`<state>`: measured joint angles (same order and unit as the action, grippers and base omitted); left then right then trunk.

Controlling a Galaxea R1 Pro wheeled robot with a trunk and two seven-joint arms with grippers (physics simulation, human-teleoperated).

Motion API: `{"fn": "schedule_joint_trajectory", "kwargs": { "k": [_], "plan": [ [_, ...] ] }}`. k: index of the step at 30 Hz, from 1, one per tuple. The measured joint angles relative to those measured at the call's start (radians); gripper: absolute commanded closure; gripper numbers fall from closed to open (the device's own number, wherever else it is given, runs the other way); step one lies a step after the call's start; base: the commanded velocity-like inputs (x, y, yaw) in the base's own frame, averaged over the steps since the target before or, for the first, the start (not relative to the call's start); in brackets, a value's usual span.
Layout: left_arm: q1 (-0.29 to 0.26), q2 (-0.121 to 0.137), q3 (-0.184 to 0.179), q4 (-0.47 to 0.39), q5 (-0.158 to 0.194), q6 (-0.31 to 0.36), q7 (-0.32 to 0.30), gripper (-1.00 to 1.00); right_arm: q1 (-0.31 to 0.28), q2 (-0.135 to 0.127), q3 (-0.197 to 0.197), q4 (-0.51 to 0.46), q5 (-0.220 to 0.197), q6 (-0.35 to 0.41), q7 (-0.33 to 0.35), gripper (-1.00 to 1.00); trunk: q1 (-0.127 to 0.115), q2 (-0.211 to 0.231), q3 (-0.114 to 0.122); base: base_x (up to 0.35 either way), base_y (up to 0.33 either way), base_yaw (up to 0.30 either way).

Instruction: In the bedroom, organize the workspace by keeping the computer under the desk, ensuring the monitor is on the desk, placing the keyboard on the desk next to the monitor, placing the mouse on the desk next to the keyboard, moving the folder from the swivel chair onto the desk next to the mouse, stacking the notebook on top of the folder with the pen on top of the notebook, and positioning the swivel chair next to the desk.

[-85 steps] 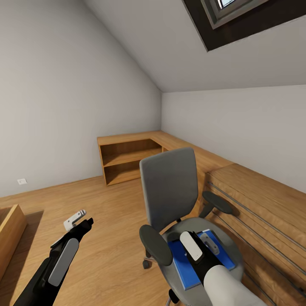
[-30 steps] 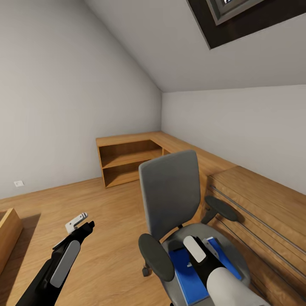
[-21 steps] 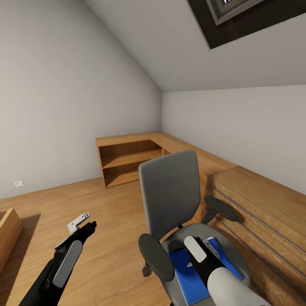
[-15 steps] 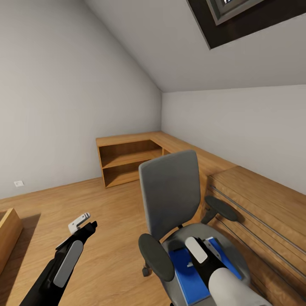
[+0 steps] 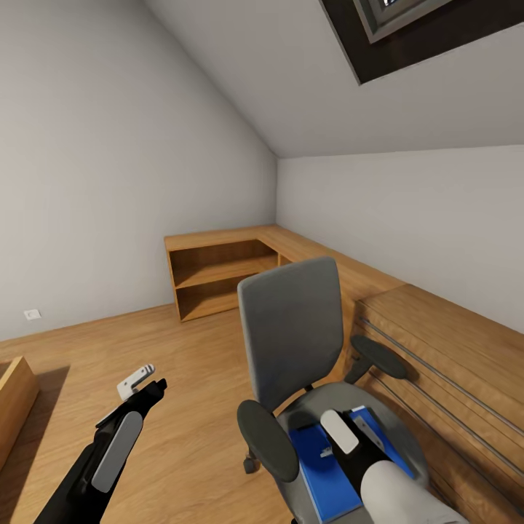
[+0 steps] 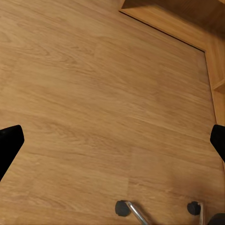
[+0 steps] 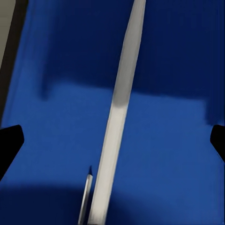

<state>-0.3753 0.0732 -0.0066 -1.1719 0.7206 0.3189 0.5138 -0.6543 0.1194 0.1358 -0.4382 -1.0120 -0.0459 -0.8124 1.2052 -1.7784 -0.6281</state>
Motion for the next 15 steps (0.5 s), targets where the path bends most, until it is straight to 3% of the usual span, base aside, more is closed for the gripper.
{"fn": "schedule_joint_trajectory", "kwargs": {
  "k": [15],
  "plan": [
    [0.000, 0.000, 0.000, 0.000, 0.001, -0.001, 0.000, -1.00, 0.000, 0.001, -0.003, 0.008, 0.001, -0.003, -0.005, -1.00, 0.000, 0.000, 0.000, 0.000, 0.000, 0.000]
  ]
}}
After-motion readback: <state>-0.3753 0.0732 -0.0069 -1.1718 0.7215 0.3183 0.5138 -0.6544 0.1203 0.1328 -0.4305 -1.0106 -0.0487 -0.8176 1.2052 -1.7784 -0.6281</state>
